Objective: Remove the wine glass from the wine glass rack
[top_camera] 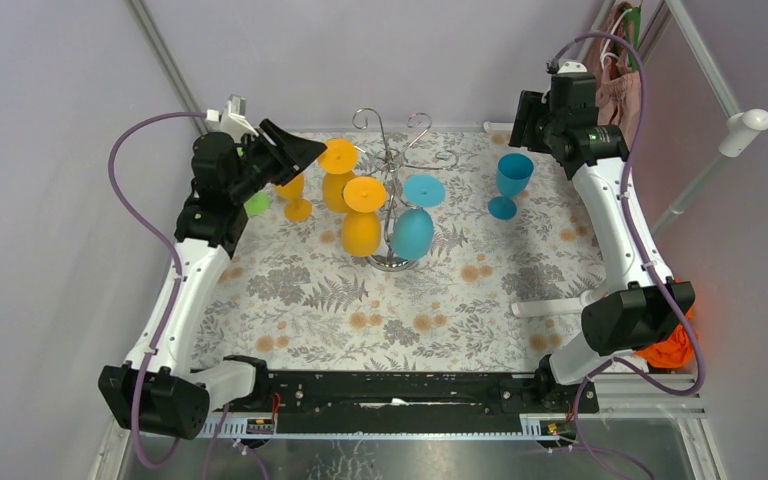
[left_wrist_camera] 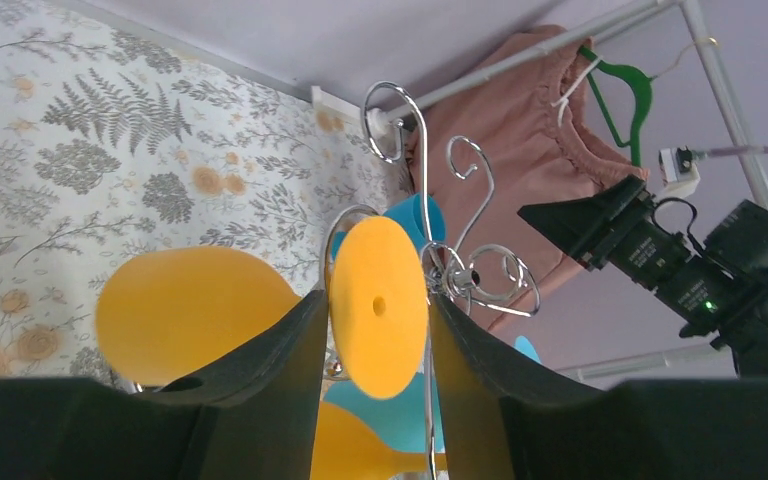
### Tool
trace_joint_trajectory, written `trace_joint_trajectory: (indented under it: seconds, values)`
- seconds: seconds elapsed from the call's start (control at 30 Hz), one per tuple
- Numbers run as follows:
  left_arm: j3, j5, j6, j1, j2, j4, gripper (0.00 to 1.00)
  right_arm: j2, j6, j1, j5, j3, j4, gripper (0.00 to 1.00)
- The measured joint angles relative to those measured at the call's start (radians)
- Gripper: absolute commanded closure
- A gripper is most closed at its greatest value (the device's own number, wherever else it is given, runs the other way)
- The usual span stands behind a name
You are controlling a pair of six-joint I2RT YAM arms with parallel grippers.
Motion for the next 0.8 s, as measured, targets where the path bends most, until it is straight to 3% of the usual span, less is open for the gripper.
trace_joint_trajectory:
  seconds: [0.27, 0.4, 0.57, 0.8]
  values:
    - [-0.04, 0.061, -0.037, 0.003, 0.022, 0.079, 0.55, -0.014, 0.007, 0.0, -0.003, -0.002, 0.021, 0.34]
    - [-0.045, 0.066, -0.04, 0.004, 0.028, 0.078, 0.75, -0.035, 0.01, 0.0, -0.003, -0.011, 0.027, 0.35]
    - [-0.053, 0.067, -0.046, 0.006, 0.03, 0.076, 0.9, -0.054, 0.017, 0.0, -0.004, -0.034, 0.047, 0.36]
    - [-0.05, 0.067, -0.05, 0.006, 0.03, 0.071, 0.94, -0.06, 0.025, 0.0, -0.013, -0.048, 0.054, 0.35]
